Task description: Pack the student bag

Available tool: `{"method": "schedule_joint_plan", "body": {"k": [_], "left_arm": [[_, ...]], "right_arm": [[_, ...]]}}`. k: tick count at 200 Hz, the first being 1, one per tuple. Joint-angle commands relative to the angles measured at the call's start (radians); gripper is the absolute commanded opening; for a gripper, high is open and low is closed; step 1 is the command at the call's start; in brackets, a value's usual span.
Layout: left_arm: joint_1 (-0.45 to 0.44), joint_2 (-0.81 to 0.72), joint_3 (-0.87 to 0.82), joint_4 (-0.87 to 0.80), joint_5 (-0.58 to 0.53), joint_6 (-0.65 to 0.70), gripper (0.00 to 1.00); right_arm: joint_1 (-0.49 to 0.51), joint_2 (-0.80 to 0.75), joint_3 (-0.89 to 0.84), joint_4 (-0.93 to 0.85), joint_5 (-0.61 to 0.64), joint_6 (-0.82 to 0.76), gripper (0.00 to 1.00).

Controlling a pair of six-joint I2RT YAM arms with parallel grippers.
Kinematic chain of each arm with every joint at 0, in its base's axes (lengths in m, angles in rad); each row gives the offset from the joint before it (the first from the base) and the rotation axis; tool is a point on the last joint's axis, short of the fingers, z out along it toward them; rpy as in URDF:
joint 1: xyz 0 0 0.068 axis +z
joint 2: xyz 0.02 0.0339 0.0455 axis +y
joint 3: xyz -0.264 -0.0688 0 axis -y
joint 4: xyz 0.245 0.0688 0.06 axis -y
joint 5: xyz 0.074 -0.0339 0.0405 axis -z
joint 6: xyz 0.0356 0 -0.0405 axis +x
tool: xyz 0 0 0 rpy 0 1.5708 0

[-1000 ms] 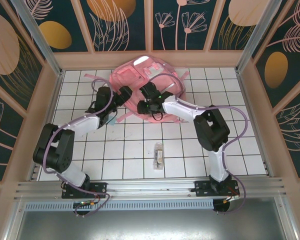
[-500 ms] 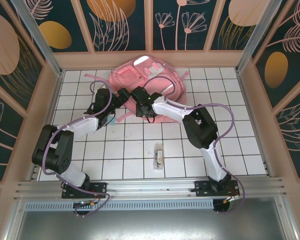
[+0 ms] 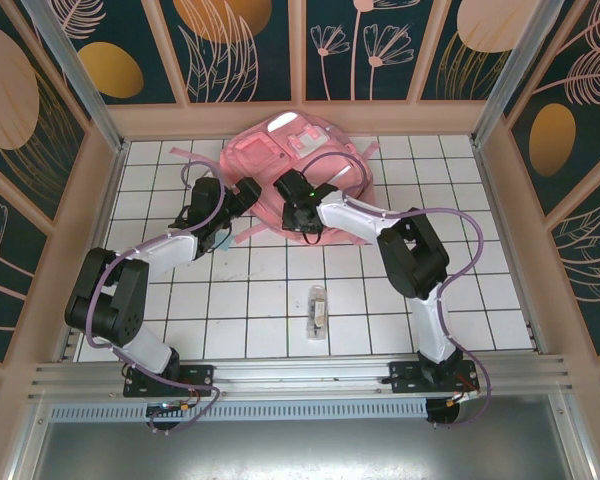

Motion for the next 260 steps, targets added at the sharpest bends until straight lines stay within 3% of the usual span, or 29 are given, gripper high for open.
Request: {"method": "schedule_joint_plan", "body": {"k": [1,90,117,135,163,215,260], "left_arm": [[0.002,0.014,-0.018,0.028,0.022,-0.004,0.99],[0.003,0.006,-0.024,0.035,0.027,-0.01,0.99],[0.003,0.002,-0.029,0.033,0.025,-0.009,0.99],[0.002,0.004,-0.029,0.033,0.027,-0.01,0.99],[0.003,0.0,-0.029,0.031,0.022,-0.006,0.99],[0.002,-0.007,-0.029,0.028,0.019,-0.011,0.99],[0.003,-0.01,-0.02,0.021,0.022,-0.013,0.99]], "right_arm": [[-0.004,-0.007,-0.012,0.005,0.028,0.015,0.43],[0.024,0.095,0.034,-0.051,0.036,-0.001,0.5],[0.023,0.093,0.022,-0.065,0.061,-0.005,0.46],[0.021,0.085,0.019,-0.072,0.07,-0.009,0.37],[0.004,0.005,-0.021,-0.016,0.021,-0.012,0.28],[-0.105,-0.241,-0.262,0.151,-0.212,0.027,0.29],[-0.177,-0.355,-0.401,0.169,-0.215,0.026,0.31]]}}
